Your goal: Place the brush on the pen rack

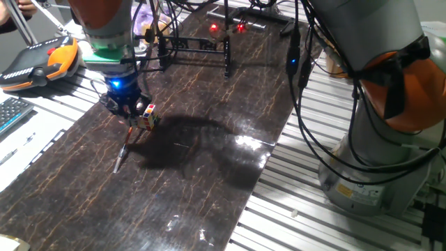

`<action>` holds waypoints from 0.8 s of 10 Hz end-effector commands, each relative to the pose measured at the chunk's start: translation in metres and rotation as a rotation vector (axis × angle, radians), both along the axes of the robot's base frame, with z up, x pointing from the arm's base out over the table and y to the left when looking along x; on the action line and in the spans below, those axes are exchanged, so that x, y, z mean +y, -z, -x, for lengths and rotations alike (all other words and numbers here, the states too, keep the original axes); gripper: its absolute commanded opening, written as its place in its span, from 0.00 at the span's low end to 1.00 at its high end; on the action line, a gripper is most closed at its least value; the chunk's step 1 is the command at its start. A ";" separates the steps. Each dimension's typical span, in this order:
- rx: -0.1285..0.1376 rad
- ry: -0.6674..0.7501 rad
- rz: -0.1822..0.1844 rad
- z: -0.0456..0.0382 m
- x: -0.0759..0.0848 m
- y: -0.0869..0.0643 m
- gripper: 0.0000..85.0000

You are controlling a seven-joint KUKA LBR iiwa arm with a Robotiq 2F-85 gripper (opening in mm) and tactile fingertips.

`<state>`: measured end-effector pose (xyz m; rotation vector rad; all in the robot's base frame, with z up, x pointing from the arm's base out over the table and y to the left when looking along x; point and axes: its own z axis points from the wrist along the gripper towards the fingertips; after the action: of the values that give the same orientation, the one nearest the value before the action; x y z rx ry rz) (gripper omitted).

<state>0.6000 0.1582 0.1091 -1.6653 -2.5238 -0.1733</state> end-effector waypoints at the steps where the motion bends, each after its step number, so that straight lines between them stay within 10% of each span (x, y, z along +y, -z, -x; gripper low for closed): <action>1: 0.009 0.011 -0.010 -0.0007 0.001 0.000 0.41; 8: 0.019 0.084 -0.031 -0.0105 0.006 0.022 0.57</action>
<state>0.6110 0.1635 0.0857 -1.7543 -2.4268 -0.2007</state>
